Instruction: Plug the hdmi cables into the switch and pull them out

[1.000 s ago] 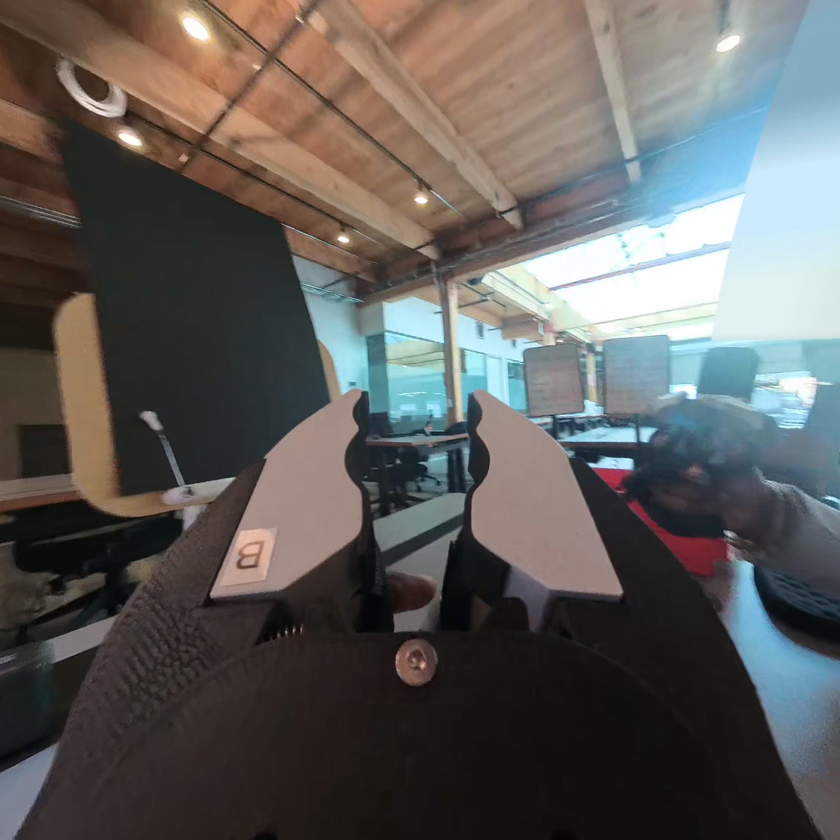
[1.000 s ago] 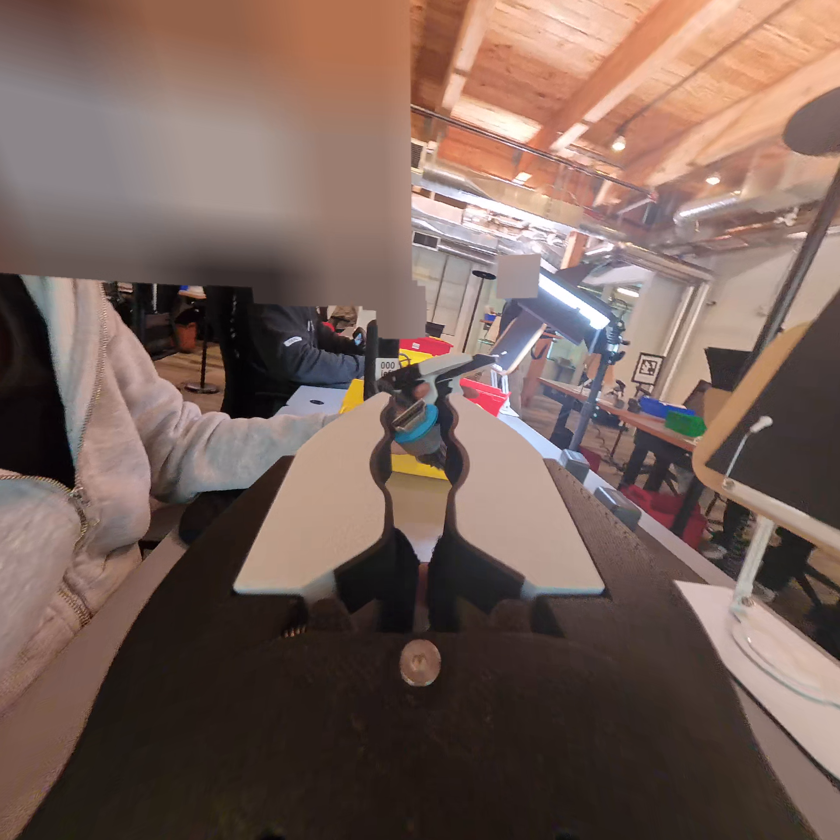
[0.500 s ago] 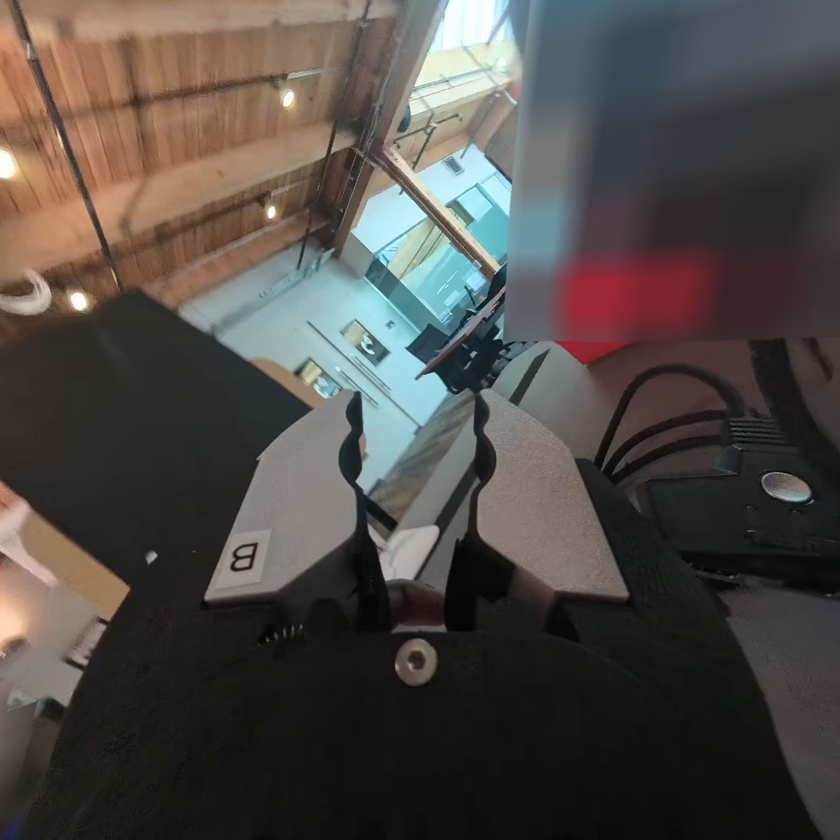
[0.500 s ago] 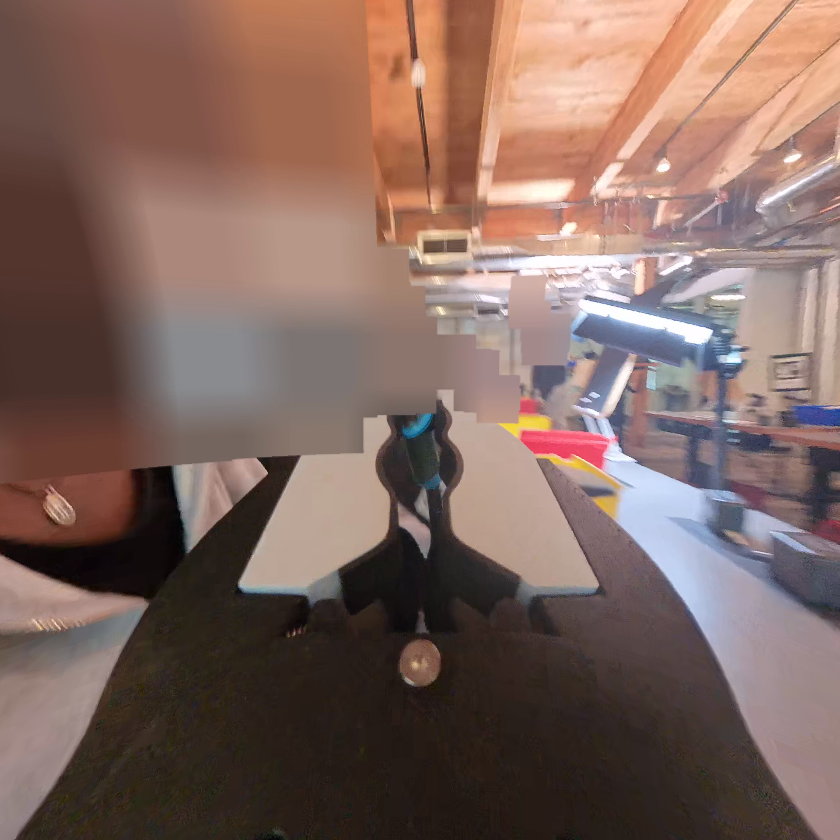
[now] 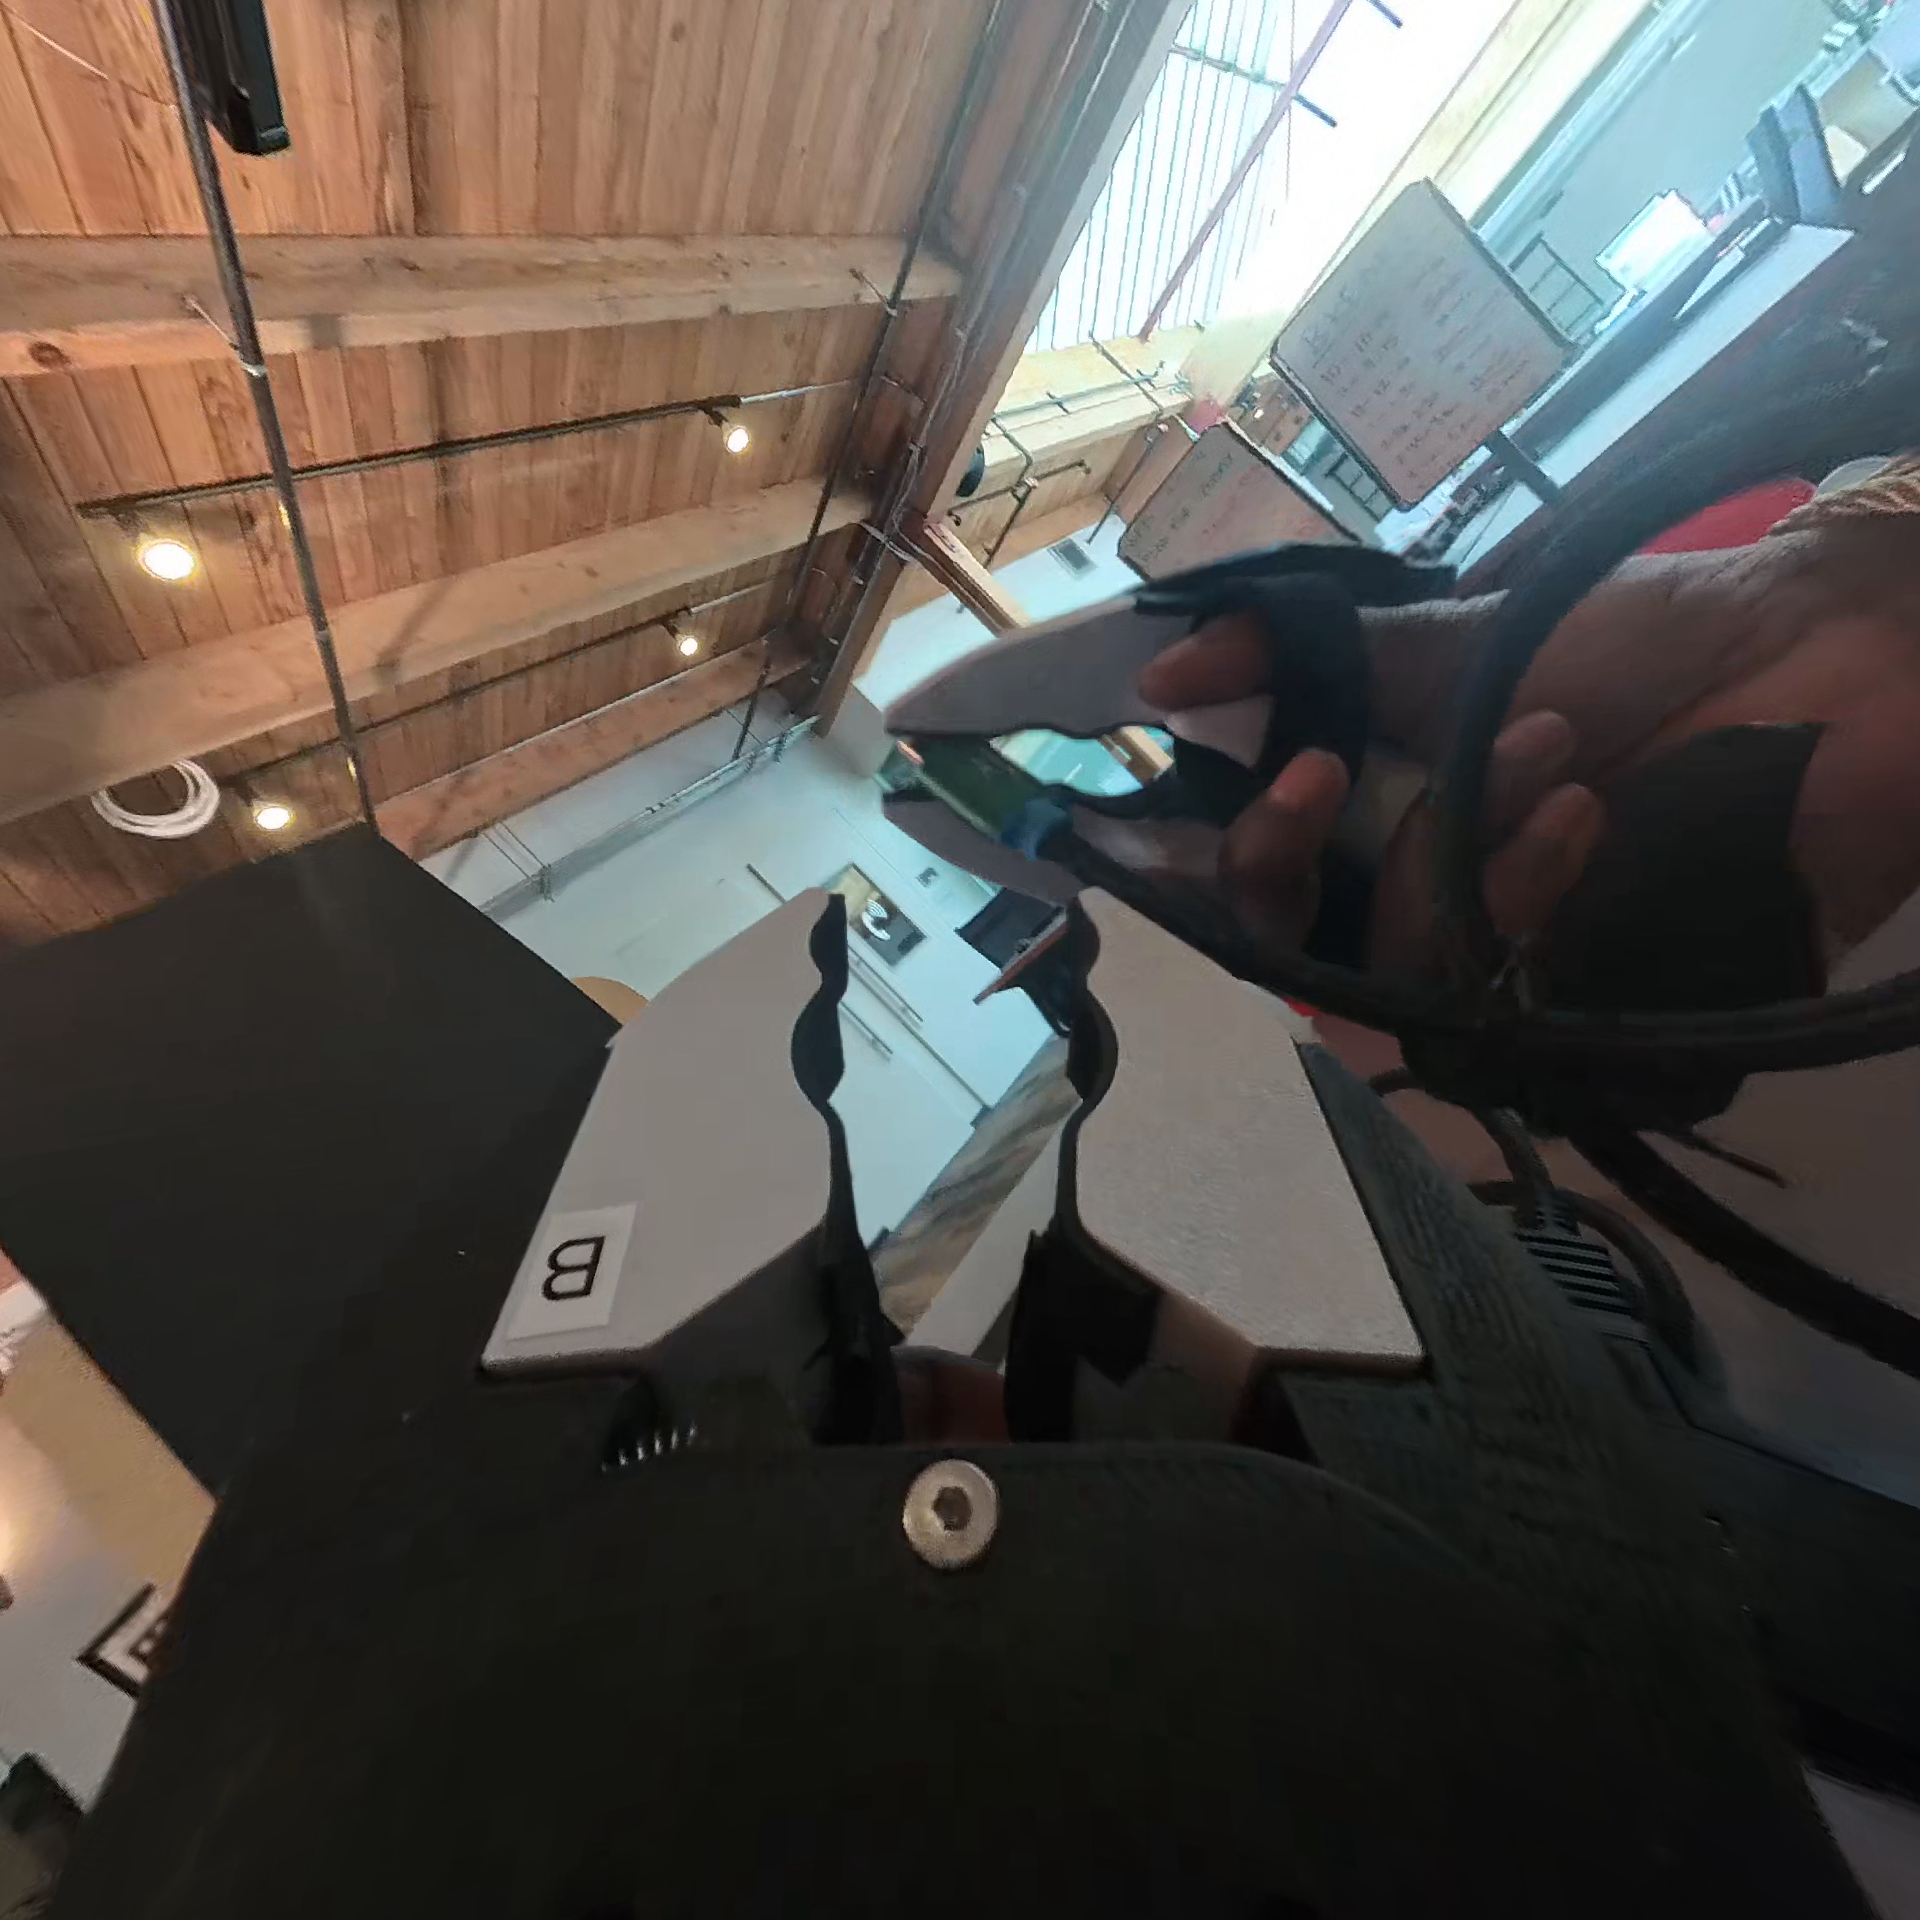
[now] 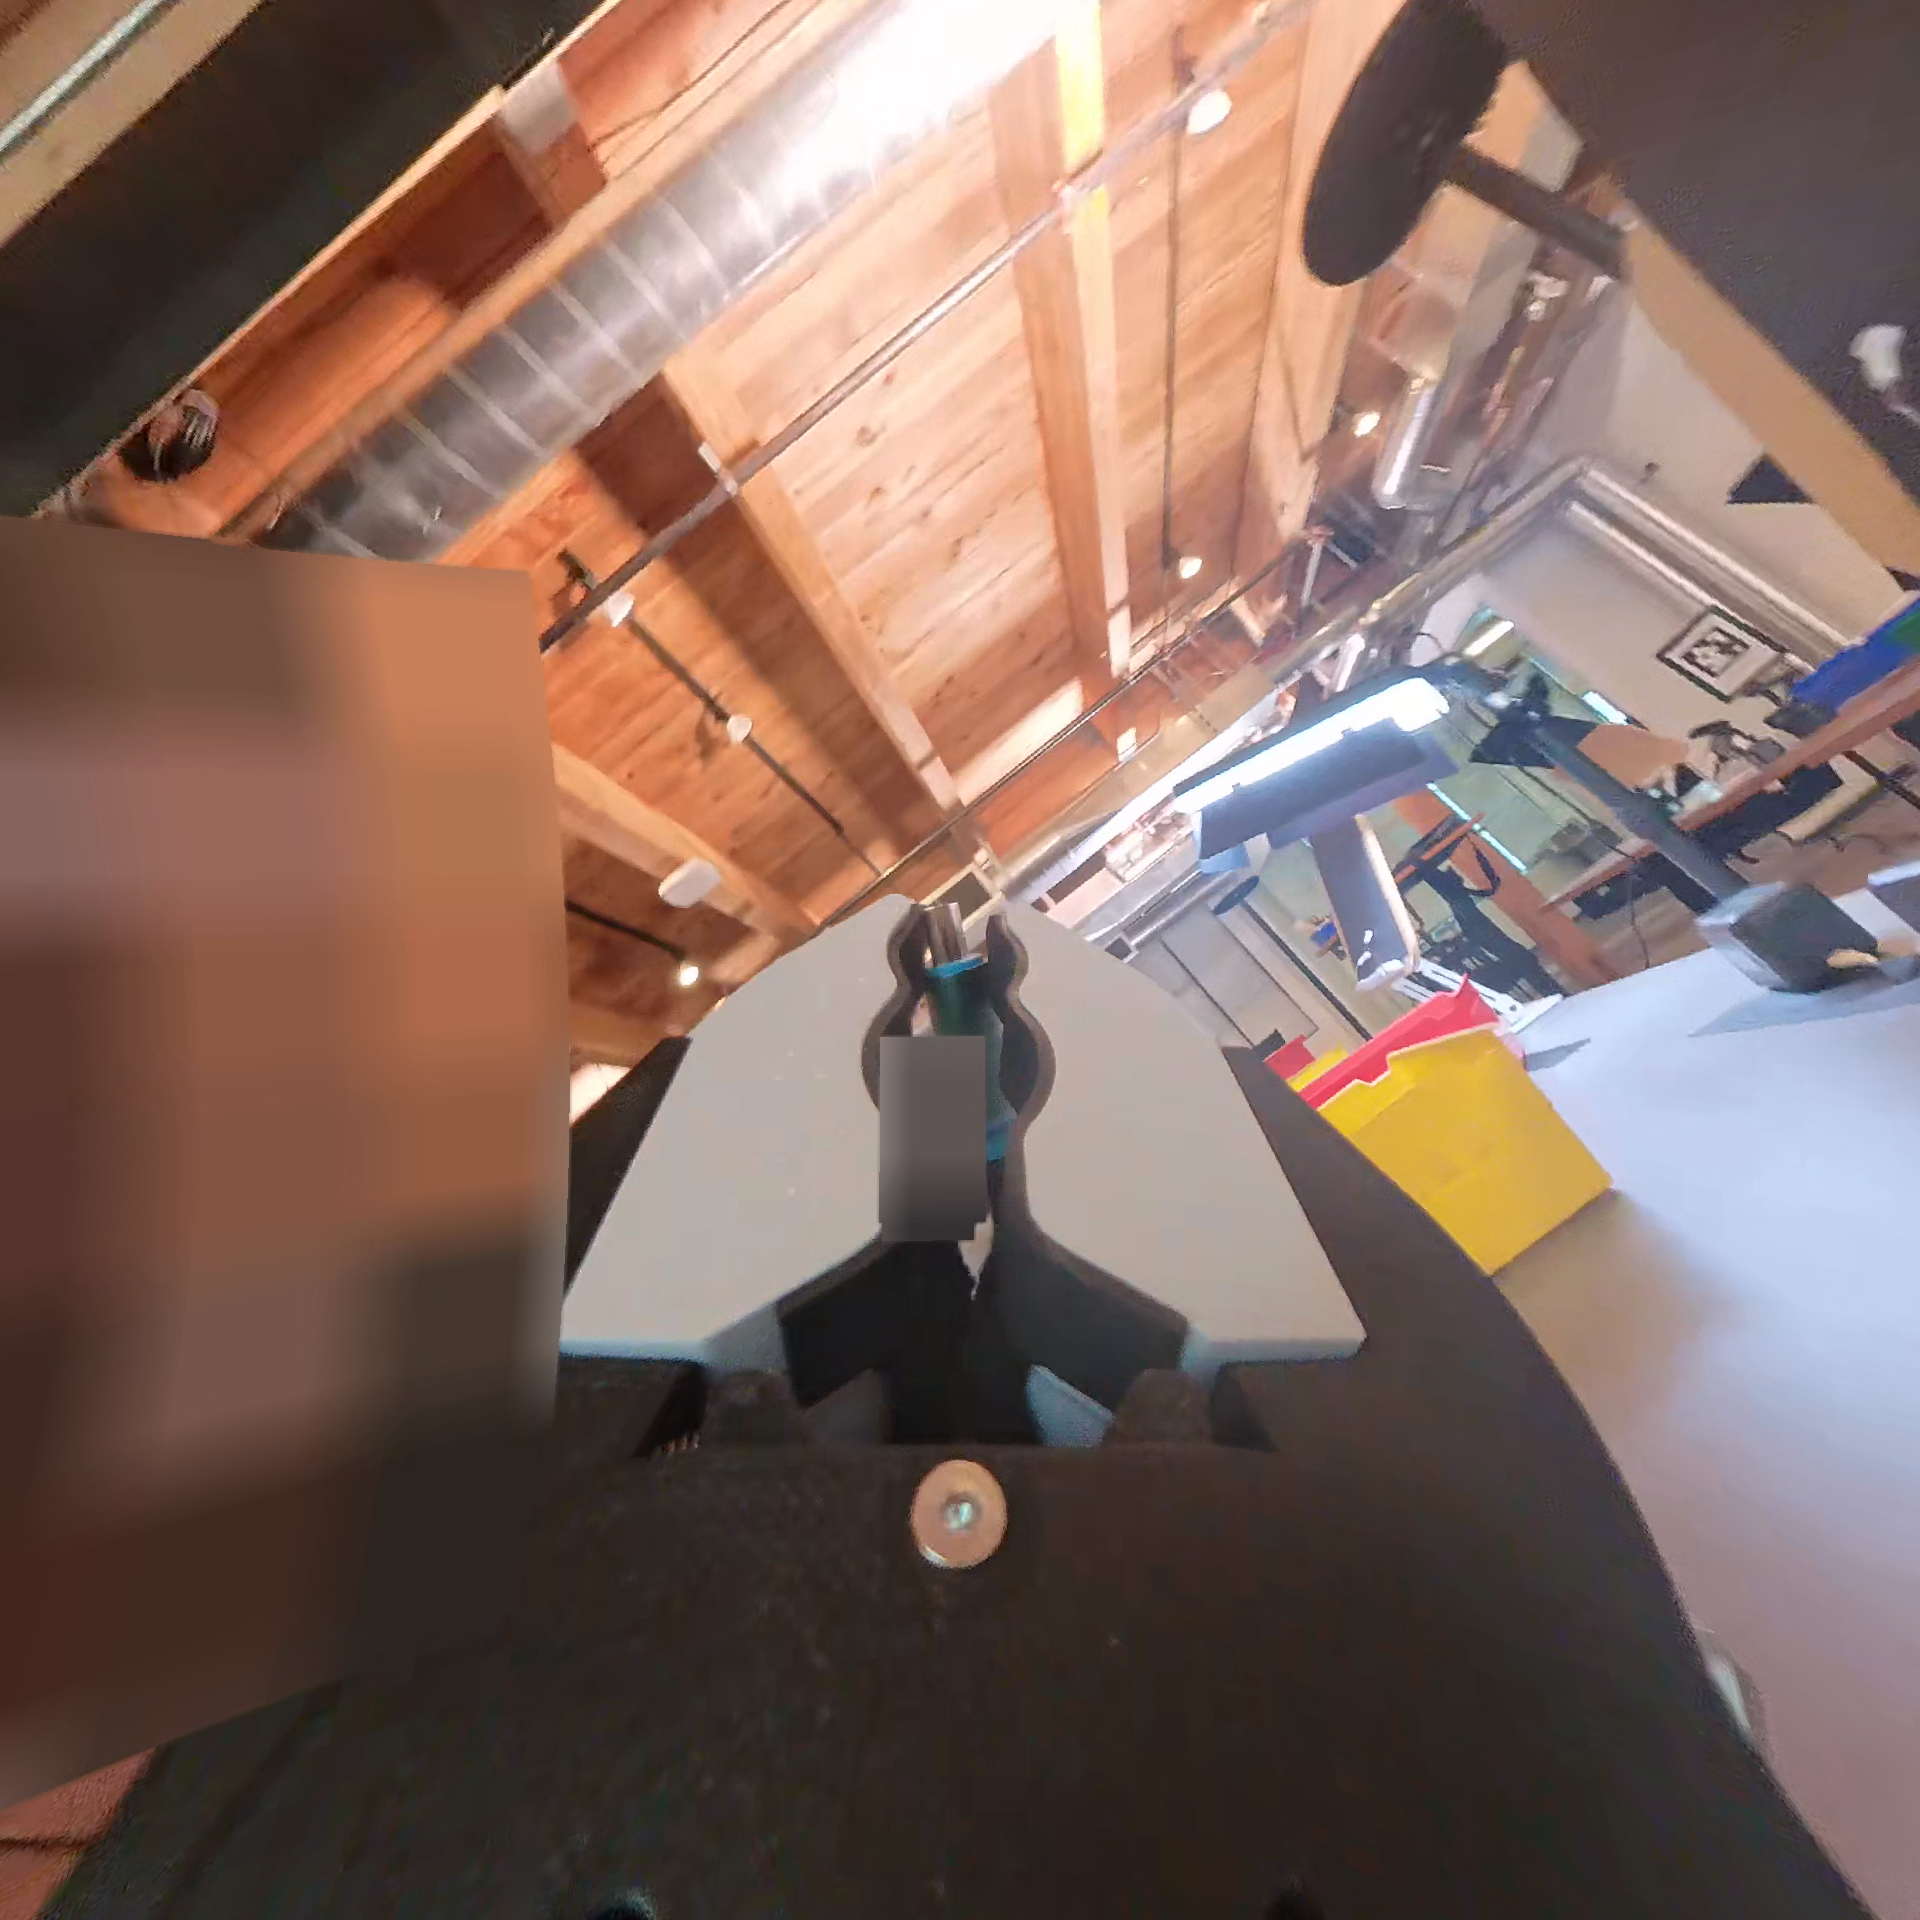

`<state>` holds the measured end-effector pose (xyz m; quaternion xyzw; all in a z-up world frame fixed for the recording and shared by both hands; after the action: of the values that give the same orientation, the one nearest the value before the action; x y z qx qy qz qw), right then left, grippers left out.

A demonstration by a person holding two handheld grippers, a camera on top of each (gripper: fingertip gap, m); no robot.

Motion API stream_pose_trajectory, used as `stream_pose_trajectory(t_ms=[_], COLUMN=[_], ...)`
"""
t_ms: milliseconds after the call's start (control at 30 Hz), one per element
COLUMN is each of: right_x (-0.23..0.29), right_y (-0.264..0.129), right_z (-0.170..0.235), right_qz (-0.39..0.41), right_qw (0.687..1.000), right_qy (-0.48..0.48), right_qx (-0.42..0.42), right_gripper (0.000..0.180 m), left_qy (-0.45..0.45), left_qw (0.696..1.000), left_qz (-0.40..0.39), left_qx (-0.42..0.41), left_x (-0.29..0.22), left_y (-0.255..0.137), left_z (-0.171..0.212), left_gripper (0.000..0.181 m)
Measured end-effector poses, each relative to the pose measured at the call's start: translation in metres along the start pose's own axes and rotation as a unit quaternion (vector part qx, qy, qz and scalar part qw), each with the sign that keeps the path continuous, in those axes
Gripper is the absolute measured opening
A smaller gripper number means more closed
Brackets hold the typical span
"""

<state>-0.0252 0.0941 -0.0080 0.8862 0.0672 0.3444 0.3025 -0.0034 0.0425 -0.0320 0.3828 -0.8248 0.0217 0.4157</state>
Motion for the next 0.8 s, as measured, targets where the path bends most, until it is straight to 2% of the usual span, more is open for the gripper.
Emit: stream_pose_trajectory(t_ms=[67, 133, 167, 367, 533, 633, 700, 800], right_x=[-0.01, -0.019, -0.022, -0.007, -0.02, -0.025, -0.027, -0.03], right_y=[-0.004, -0.006, -0.007, 0.004, 0.0, -0.001, -0.001, -0.004], right_z=[0.0, 0.004, 0.004, 0.005, 0.008, 0.012, 0.012, 0.009], right_qz=[0.012, 0.017, 0.016, 0.0, 0.033, 0.044, 0.049, 0.049], right_qw=[0.999, 0.997, 0.996, 0.996, 0.992, 0.989, 0.988, 0.987], right_qy=[0.036, 0.079, 0.092, 0.078, 0.119, 0.14, 0.142, 0.149], right_qx=[-0.006, -0.007, -0.007, 0.033, 0.024, 0.031, 0.032, 0.032], right_gripper=[0.011, 0.011, 0.011, 0.011, 0.011, 0.011, 0.011, 0.011], left_qy=[0.056, 0.165, 0.192, 0.366, 0.436, 0.481, 0.477, 0.406], left_qw=[0.998, 0.986, 0.981, 0.927, 0.899, 0.875, 0.877, 0.913], left_qz=[0.002, 0.005, 0.002, -0.016, -0.021, -0.009, -0.007, 0.0], left_qx=[0.006, 0.024, 0.036, 0.078, 0.045, 0.051, 0.051, 0.036], left_x=[-0.005, -0.016, -0.017, -0.021, -0.036, -0.044, -0.043, -0.037], left_y=[0.0, 0.0, 0.0, -0.002, -0.003, -0.003, -0.004, -0.005], left_z=[-0.002, 0.002, 0.005, 0.024, 0.004, 0.011, 0.011, 0.002], left_gripper=[0.038, 0.028, 0.027, 0.036, 0.034, 0.022, 0.015, 0.01])
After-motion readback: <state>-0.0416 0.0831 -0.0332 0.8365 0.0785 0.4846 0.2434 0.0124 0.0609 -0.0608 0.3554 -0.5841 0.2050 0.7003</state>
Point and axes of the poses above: each gripper's, where its closed fingertips meet, y out along the fingers, z out of its underside, x = y × z across the jaws, the point moved 3 cm from there along -y, back along the fingers, and after that the axes turned 10 degrees about x, right-handed, at the moved point
